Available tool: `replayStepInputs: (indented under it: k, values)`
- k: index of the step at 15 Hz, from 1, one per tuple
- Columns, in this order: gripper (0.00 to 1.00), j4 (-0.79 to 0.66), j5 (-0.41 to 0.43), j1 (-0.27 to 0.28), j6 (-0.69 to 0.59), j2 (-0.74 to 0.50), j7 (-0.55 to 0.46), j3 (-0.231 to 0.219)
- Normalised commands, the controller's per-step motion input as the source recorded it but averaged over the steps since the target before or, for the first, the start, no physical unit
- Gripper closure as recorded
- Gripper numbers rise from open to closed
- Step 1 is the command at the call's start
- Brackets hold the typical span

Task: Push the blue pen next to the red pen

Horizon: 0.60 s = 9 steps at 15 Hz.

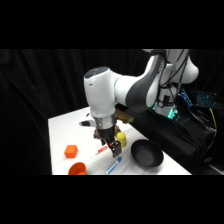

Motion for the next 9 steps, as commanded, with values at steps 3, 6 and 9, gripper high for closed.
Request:
replayStepInputs:
  k: [3,6,9]
  values:
    - [0.0,0.28,-0.055,0.105,0.13,0.31,0.14,0.062]
    - [0.0,0.22,-0.038,0.077,0.15,0.26,0.12,0.048]
    - [0.0,0.18,-0.011,0.019,0.17,0.23,0.07,0.038]
